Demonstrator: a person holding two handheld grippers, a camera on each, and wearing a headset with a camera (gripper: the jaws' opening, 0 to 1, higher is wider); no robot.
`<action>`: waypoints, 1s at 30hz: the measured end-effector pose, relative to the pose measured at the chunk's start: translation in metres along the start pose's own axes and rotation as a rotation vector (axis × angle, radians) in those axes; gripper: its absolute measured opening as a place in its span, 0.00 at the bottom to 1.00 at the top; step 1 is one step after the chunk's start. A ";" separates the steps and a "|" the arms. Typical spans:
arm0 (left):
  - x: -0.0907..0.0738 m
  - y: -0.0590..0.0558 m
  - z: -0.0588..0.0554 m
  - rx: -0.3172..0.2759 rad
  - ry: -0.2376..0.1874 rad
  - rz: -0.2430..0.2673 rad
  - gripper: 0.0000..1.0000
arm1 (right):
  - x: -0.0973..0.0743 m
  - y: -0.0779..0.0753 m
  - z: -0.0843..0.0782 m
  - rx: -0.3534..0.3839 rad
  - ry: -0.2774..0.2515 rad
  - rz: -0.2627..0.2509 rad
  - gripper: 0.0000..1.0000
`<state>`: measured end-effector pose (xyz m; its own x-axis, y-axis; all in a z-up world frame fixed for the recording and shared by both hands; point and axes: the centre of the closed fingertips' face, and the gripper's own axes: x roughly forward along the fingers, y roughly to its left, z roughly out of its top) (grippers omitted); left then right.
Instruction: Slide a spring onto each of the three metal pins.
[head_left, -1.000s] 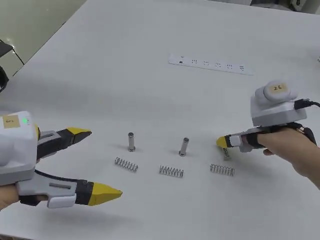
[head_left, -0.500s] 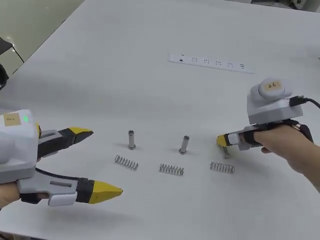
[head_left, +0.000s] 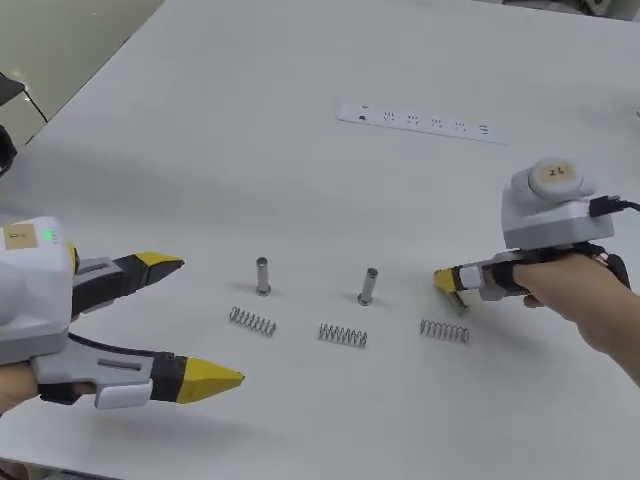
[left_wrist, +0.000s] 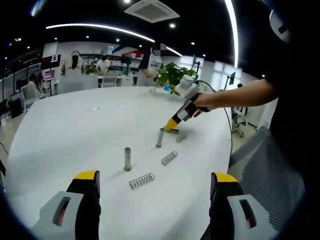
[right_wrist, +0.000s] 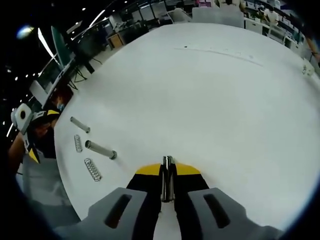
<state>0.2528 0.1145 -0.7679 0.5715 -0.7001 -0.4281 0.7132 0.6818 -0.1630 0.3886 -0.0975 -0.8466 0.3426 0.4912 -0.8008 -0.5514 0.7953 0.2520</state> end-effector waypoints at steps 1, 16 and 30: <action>0.000 0.000 0.000 0.001 0.001 -0.001 0.88 | -0.001 0.000 0.000 -0.001 -0.004 0.001 0.05; 0.002 -0.002 0.001 0.000 0.001 -0.010 0.87 | -0.017 0.010 0.009 -0.041 -0.076 0.028 0.05; 0.003 -0.004 0.003 -0.001 -0.005 -0.016 0.87 | -0.026 0.012 0.009 -0.071 -0.101 0.033 0.05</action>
<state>0.2527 0.1091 -0.7658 0.5622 -0.7121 -0.4206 0.7219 0.6707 -0.1706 0.3804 -0.0976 -0.8182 0.3968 0.5528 -0.7328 -0.6146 0.7529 0.2352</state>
